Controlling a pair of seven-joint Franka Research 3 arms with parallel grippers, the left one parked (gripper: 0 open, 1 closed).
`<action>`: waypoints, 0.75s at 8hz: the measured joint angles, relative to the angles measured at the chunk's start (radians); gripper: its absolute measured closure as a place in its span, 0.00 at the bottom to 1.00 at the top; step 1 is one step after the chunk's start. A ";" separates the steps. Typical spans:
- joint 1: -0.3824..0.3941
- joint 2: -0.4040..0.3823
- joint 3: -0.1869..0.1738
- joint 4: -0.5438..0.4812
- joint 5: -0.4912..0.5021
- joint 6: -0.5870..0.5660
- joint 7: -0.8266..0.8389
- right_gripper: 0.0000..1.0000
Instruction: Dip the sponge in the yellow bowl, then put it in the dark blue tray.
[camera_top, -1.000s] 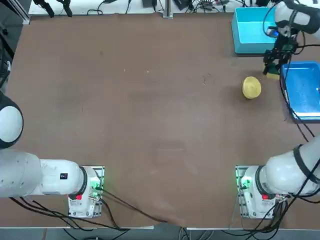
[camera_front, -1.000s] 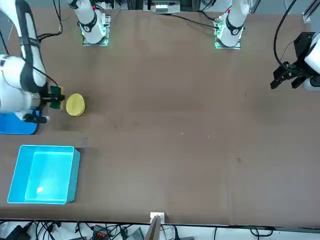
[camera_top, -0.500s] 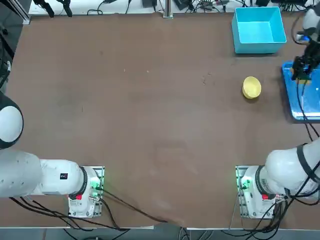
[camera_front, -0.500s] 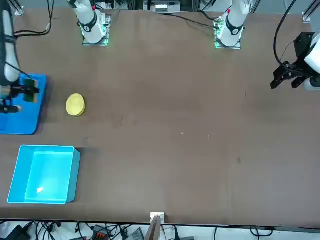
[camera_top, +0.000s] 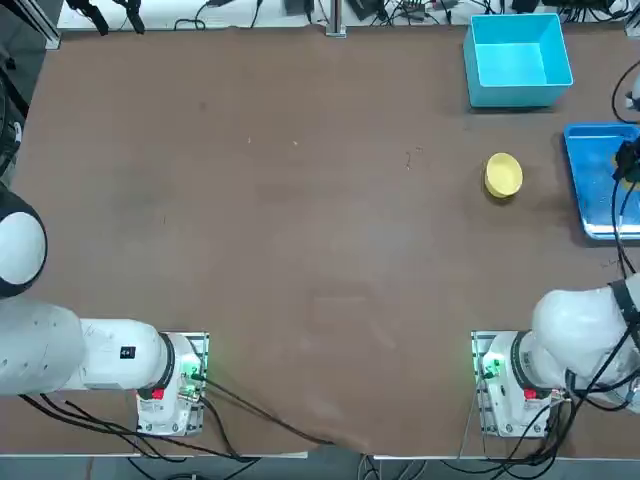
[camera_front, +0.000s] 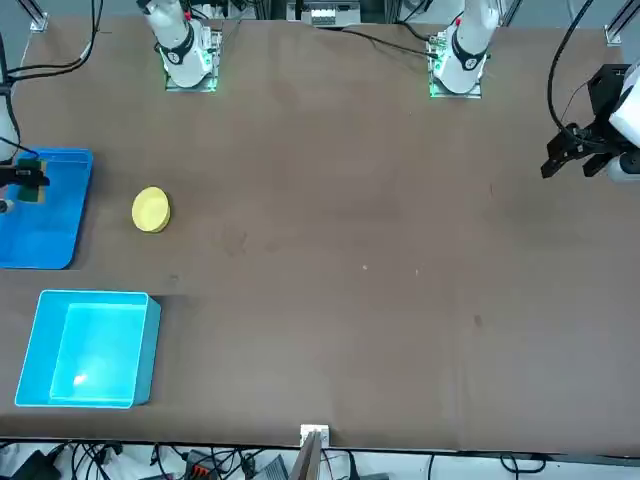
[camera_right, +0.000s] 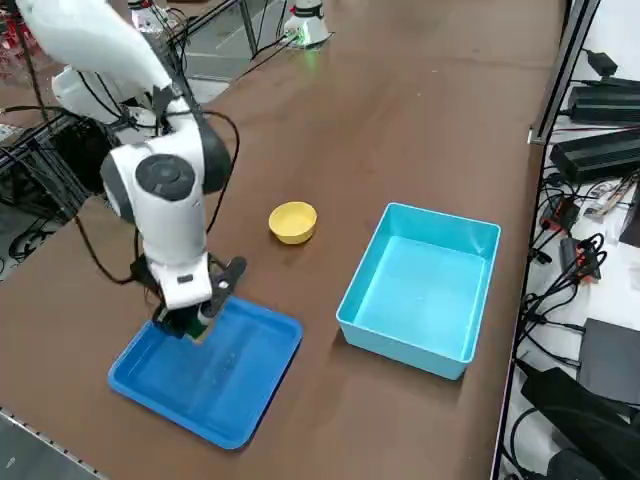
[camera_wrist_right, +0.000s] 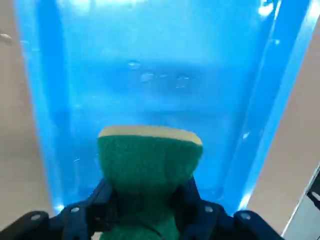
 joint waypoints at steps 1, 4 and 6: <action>-0.011 0.028 0.000 0.005 -0.001 0.032 -0.001 0.41; -0.035 0.117 0.001 0.017 -0.001 0.131 -0.001 0.40; -0.042 0.143 0.003 0.023 -0.001 0.147 -0.001 0.30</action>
